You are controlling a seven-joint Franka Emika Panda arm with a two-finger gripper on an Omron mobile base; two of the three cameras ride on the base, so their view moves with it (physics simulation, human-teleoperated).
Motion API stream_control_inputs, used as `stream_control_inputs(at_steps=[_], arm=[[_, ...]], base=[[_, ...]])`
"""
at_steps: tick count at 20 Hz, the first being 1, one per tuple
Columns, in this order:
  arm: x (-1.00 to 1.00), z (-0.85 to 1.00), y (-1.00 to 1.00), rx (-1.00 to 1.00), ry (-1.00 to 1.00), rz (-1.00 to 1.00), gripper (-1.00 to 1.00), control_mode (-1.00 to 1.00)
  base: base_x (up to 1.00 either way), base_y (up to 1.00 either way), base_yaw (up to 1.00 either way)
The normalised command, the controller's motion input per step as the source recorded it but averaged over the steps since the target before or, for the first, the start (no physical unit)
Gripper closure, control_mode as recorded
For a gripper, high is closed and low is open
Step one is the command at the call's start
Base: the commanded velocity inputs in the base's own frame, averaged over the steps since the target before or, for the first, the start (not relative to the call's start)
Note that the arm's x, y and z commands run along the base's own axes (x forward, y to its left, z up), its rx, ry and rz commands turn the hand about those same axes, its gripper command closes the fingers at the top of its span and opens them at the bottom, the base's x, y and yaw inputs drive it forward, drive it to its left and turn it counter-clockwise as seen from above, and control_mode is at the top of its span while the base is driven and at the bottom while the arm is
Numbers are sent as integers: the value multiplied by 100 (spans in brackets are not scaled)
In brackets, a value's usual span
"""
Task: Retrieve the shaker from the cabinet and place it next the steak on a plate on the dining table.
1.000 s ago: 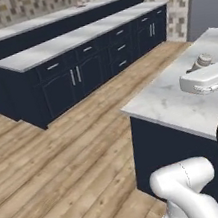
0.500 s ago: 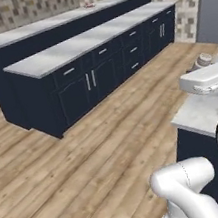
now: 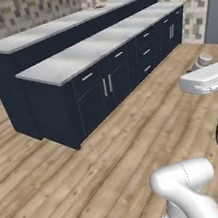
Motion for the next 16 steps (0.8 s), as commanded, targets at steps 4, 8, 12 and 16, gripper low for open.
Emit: stream_control_inputs(at_steps=[4,8,12,16], arm=[[0,0,0,0,0,0,100,100],[0,0,0,0,0,0,100,100],[0,0,0,0,0,0,100,100],[0,0,0,0,0,0,100,100]], base=[[89,100,-11],[67,100,-8],[81,100,-11],[86,100,-13]])
